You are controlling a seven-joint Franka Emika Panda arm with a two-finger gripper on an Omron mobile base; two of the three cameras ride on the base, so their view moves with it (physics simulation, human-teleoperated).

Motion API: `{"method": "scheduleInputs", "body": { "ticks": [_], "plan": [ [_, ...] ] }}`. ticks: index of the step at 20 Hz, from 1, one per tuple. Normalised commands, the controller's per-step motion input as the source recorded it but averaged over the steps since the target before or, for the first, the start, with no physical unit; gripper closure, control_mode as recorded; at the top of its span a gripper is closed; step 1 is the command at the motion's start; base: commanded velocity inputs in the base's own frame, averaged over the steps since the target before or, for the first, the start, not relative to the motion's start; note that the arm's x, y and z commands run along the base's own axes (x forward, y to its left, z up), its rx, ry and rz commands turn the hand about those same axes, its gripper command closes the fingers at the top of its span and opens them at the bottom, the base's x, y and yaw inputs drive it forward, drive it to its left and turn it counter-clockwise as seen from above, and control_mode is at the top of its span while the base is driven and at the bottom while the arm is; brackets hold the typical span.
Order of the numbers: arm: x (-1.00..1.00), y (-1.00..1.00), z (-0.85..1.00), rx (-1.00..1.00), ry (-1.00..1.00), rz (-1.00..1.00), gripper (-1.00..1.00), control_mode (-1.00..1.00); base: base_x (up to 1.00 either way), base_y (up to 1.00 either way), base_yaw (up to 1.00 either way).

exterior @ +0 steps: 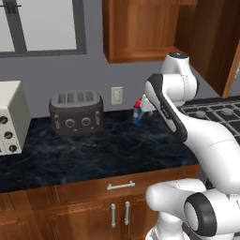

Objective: Close all open cabinet doors.

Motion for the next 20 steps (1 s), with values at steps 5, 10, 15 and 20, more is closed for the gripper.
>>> {"method": "scheduleInputs", "body": {
  "ticks": [5, 10, 15, 20],
  "plan": [
    [0.00, 0.00, 0.00, 0.00, 0.00, 0.00, -1.00, 1.00, 0.38, -0.15, 0.00],
    [0.00, 0.00, 0.00, 0.00, 0.00, 0.00, -1.00, 1.00, 0.26, -0.13, 0.00],
    [0.00, 0.00, 0.00, 0.00, 0.00, 0.00, -1.00, 1.00, 0.01, 0.00, 0.00],
    [0.00, 0.00, 0.00, 0.00, 0.00, 0.00, -1.00, 1.00, 0.00, 0.00, 0.00]
  ]
}}
